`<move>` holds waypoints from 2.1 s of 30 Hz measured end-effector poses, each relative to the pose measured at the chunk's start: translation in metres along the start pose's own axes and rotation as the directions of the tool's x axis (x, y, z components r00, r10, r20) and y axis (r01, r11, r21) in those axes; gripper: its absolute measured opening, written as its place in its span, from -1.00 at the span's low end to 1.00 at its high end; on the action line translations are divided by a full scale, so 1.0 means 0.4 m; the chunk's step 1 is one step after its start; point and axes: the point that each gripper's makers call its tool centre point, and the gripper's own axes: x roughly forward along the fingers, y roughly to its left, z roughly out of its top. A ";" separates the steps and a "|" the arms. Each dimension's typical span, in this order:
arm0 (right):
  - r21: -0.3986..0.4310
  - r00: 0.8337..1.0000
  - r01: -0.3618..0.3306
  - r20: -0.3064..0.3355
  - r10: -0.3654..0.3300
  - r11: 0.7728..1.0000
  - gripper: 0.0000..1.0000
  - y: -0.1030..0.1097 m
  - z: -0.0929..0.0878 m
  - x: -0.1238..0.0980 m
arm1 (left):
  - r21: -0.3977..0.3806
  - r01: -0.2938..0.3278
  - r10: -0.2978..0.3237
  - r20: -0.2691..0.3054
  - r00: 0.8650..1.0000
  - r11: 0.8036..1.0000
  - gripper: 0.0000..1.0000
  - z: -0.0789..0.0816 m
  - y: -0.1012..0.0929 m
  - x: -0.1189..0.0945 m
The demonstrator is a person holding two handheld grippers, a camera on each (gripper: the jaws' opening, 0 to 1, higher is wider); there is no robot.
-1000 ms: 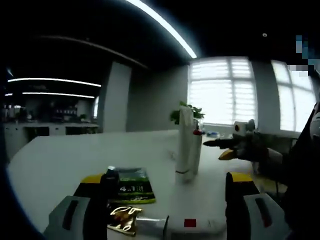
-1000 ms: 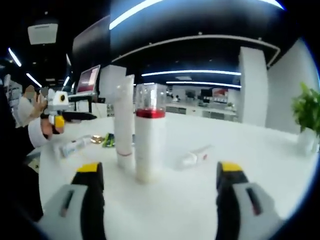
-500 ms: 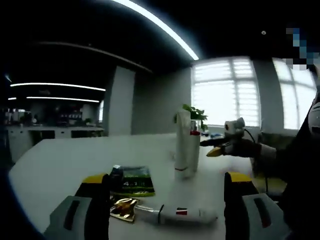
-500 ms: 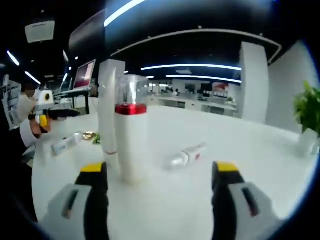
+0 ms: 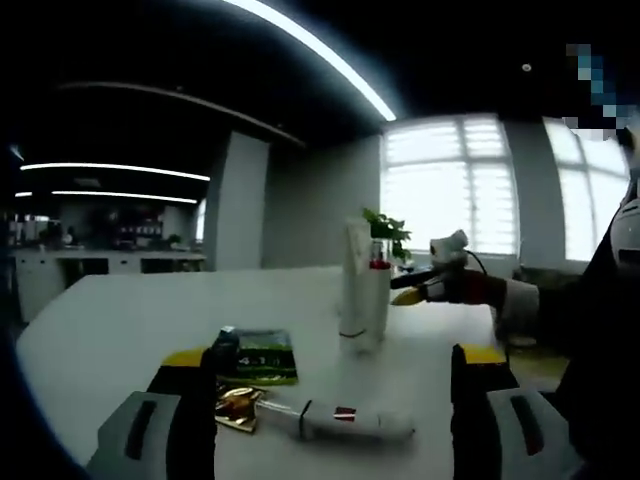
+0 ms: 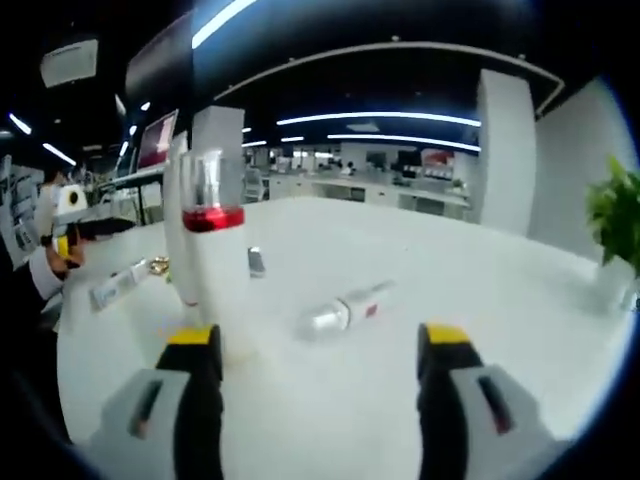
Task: Arrange the skincare products in the storage area until every visible bottle or jar stands upright without overlapping.
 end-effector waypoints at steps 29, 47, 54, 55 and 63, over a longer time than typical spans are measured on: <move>0.059 0.994 -0.004 -0.112 0.011 0.998 0.25 -0.034 -0.012 0.132 | 0.012 0.000 0.001 -0.015 1.000 1.000 0.99 -0.021 -0.041 0.001; 0.082 0.989 0.033 -0.149 -0.021 0.996 0.28 -0.024 -0.055 0.201 | -0.034 0.041 -0.041 -0.006 0.999 0.999 0.99 -0.028 -0.067 0.014; 0.054 0.989 0.050 -0.142 -0.042 0.997 0.24 -0.044 -0.061 0.209 | -0.032 0.035 -0.035 -0.009 0.999 0.999 0.98 -0.030 -0.067 0.014; 0.049 0.989 0.058 -0.138 -0.051 0.997 0.23 -0.049 -0.060 0.208 | -0.031 0.035 -0.035 -0.010 0.999 0.999 0.98 -0.031 -0.067 0.014; 0.035 0.993 0.077 -0.097 -0.073 0.996 0.07 -0.062 -0.066 0.195 | -0.031 0.041 -0.042 -0.021 0.999 0.999 0.97 -0.038 -0.076 0.018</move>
